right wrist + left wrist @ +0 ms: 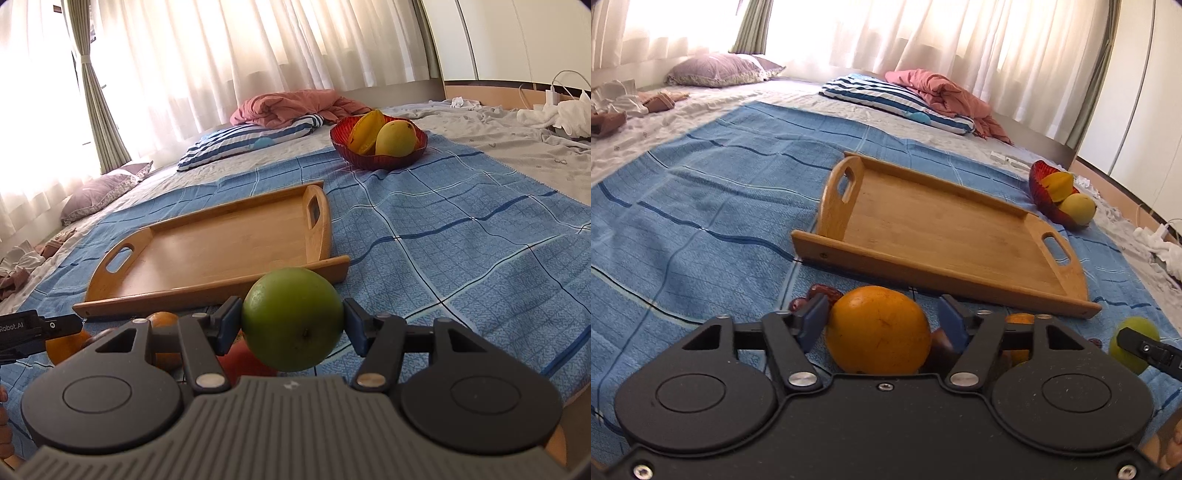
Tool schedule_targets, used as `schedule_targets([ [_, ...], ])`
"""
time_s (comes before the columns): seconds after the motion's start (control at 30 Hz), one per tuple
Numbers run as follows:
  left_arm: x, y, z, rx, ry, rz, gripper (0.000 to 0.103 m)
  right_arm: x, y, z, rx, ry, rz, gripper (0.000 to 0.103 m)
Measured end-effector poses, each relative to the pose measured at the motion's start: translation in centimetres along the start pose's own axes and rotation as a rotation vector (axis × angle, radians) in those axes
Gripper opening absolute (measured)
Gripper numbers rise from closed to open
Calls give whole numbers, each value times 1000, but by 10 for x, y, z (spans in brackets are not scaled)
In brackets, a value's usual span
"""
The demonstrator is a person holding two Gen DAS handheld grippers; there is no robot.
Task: Organize fruits
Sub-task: 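Lift the orange with the left tool while the right tool lifts the green apple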
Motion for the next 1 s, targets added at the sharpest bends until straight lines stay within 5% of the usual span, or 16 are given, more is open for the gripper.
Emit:
schedule_targets([
  [0.27,-11,9,11,38,-9,46,47,-3,4,0,2,12,15,61],
  [0.33,-19,20,14,54,-14,107,1,-4,7,-2,-3,18,24,61],
  [0.53,-19,42,20,74,-52,93,13,-4,20,-9,-5,34,52,61],
  [0.67,-20,30,8,75,22,90,36,-5,18,-10,-4,45,53,61],
  [1.0,-7,5,2,109,12,21,49,-1,8,-6,1,34,14,62],
])
Point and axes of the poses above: each gripper's, at about its wrist camera, not at the fingertips, and x roughly the way its jaws point, z to its right, y to its top, the point moved 7 cm from there along x, roughly the way its jaws point, and after that the axes turned 6 degrees about -y, right-handed, at the moved point
